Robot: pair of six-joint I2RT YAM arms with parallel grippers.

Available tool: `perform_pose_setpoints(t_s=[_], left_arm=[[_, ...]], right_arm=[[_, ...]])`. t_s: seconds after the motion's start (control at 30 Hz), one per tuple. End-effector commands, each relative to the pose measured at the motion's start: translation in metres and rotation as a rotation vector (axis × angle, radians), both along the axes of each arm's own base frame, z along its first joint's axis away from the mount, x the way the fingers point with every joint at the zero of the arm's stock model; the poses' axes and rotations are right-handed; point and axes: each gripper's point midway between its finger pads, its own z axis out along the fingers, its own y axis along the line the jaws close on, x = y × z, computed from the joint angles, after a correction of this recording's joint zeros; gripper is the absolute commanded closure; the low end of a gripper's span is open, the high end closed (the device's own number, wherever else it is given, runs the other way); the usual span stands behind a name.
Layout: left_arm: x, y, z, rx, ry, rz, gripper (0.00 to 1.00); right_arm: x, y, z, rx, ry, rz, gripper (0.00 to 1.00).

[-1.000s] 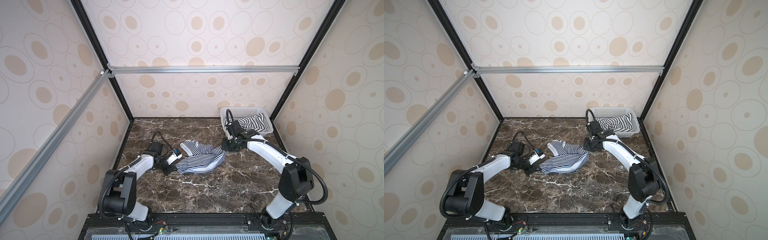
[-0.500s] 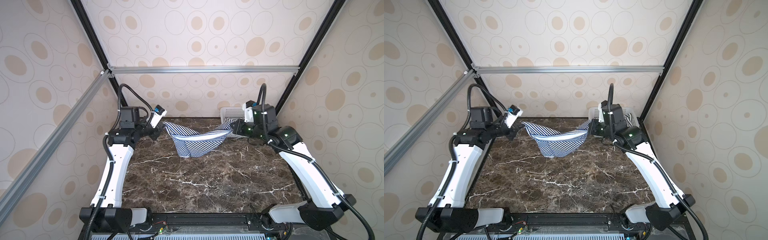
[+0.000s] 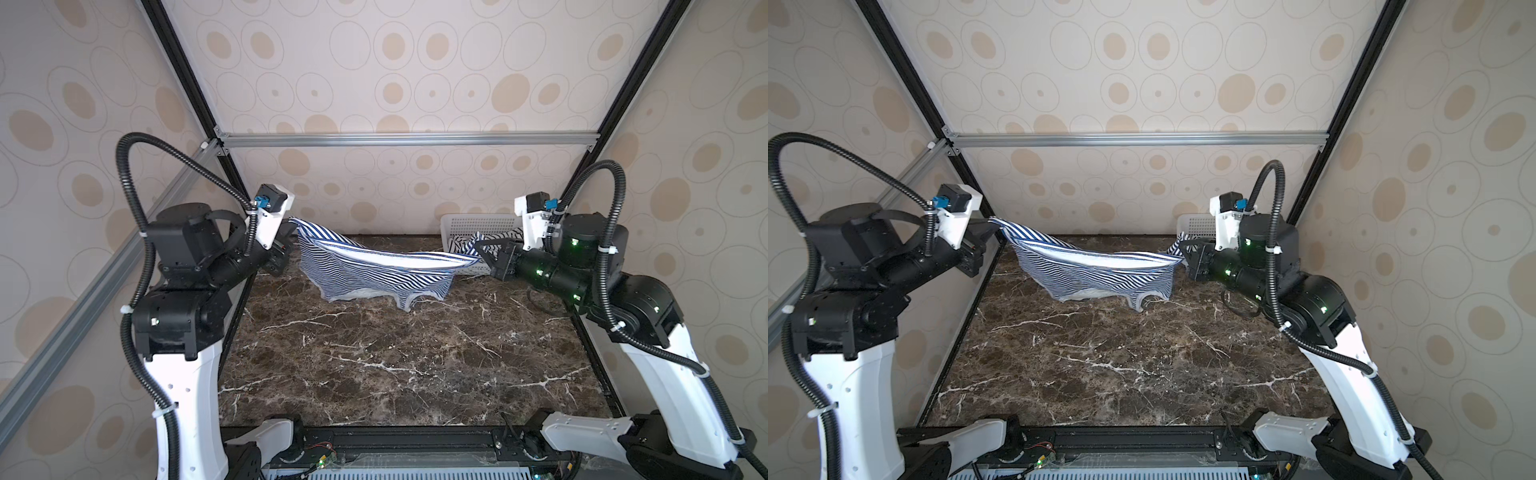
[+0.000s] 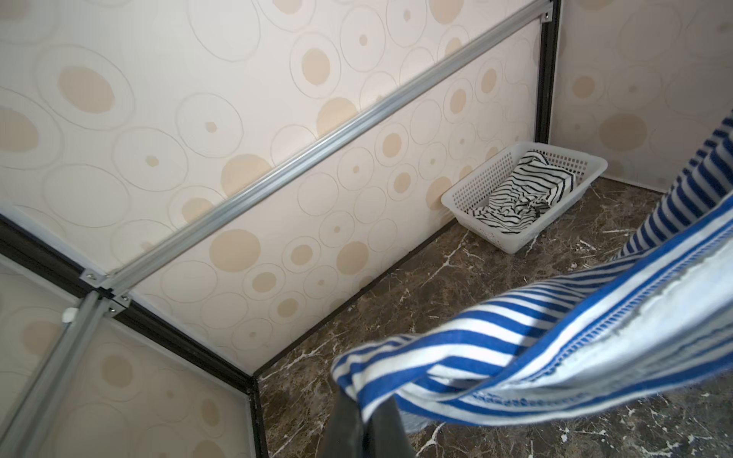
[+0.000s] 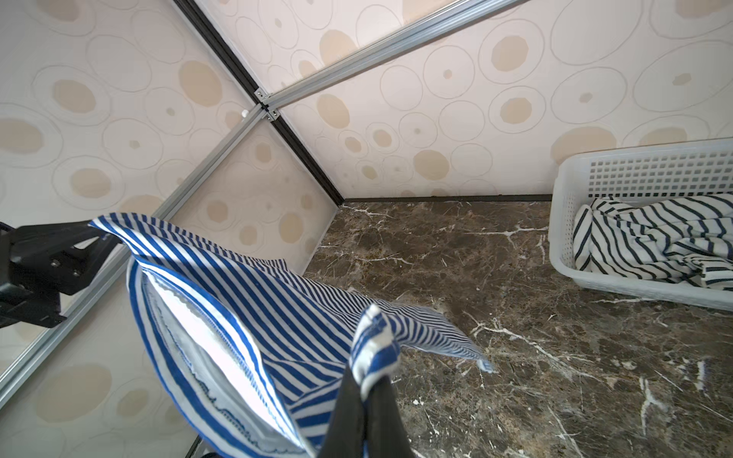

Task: Fold and stack tank tops
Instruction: Smooth out the tank top at the center of the table.

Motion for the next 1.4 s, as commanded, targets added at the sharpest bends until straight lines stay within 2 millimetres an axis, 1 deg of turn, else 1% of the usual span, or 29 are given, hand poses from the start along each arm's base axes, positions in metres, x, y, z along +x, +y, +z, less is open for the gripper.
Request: perform_pose_setpoints(t_s=[0.0,0.1,0.2,0.27,0.3,0.33,0.4,0.47,0.5,0.53,0.63,0.7,0.73,0.77,0.83,0.9,0.97,1.0,1.07,1.13,1.17,1.23,1.27,1.33,1.37], left_arm=[[-0.029,0.008,0.014,-0.022,-0.019,0.053,1.00],[-0.050,0.011,0.032,-0.039,-0.076,0.077,1.00],[-0.061,0.013,0.045,-0.056,-0.116,0.092,1.00],[-0.057,0.014,0.048,-0.068,-0.119,0.099,1.00],[-0.051,0.015,0.047,-0.070,-0.117,0.103,1.00],[-0.043,0.015,0.044,-0.070,-0.107,0.104,1.00],[-0.018,0.017,0.031,-0.073,-0.074,0.114,1.00],[0.009,0.018,0.017,-0.069,-0.055,0.121,1.00],[0.025,0.018,0.010,-0.069,-0.043,0.119,1.00],[0.038,0.018,0.005,-0.069,-0.034,0.117,1.00],[0.082,0.017,-0.015,-0.075,-0.007,0.109,1.00],[0.115,0.018,-0.029,-0.083,0.006,0.109,1.00],[0.129,0.018,-0.035,-0.084,0.012,0.109,1.00],[0.146,0.018,-0.042,-0.086,0.021,0.111,1.00],[0.176,0.022,-0.052,-0.079,0.030,0.130,1.00],[0.199,0.023,-0.055,-0.067,0.044,0.136,1.00],[0.213,0.032,-0.044,-0.053,0.009,0.169,1.00],[0.217,0.038,-0.034,-0.054,-0.020,0.189,1.00],[0.219,0.045,-0.014,-0.064,-0.064,0.199,1.00],[0.218,0.052,-0.001,-0.073,-0.092,0.215,1.00],[0.218,0.054,0.001,-0.076,-0.099,0.218,1.00],[0.218,0.062,-0.002,-0.094,-0.105,0.236,1.00],[0.217,0.062,-0.007,-0.099,-0.102,0.226,1.00],[0.217,0.060,-0.035,-0.090,-0.056,0.208,1.00],[0.216,0.056,-0.055,-0.084,-0.020,0.187,1.00]], right_arm=[[-0.024,-0.008,0.022,0.041,-0.061,0.019,1.00],[-0.036,-0.010,0.034,0.065,-0.085,0.041,1.00],[-0.042,-0.012,0.048,0.082,-0.106,0.055,1.00],[-0.040,-0.015,0.054,0.068,-0.113,0.038,1.00],[-0.034,-0.017,0.054,0.040,-0.107,0.006,1.00],[-0.028,-0.020,0.055,0.008,-0.103,-0.021,1.00],[-0.012,-0.019,0.053,-0.066,-0.091,-0.070,1.00],[0.004,-0.010,0.056,-0.081,-0.079,-0.066,1.00],[0.016,-0.007,0.052,-0.082,-0.056,-0.066,1.00],[0.031,-0.004,0.045,-0.083,-0.026,-0.072,1.00],[0.085,-0.004,0.018,-0.066,0.074,-0.091,1.00],[0.123,-0.005,0.000,-0.051,0.112,-0.104,1.00],[0.138,-0.005,-0.006,-0.044,0.124,-0.106,1.00],[0.153,-0.001,-0.011,-0.036,0.132,-0.095,1.00],[0.179,0.007,-0.014,0.003,0.135,-0.053,1.00],[0.202,0.015,-0.010,0.086,0.144,0.014,1.00],[0.214,0.022,0.004,0.149,0.113,0.064,1.00],[0.222,0.013,0.016,0.198,0.088,0.066,1.00],[0.227,0.009,0.037,0.288,0.053,0.111,1.00],[0.229,0.002,0.048,0.338,0.033,0.122,1.00],[0.229,-0.001,0.052,0.356,0.024,0.129,1.00],[0.229,-0.003,0.050,0.358,0.029,0.133,1.00],[0.230,-0.003,0.044,0.347,0.046,0.132,1.00],[0.232,-0.002,0.022,0.318,0.105,0.123,1.00],[0.234,-0.002,0.006,0.300,0.144,0.118,1.00]])
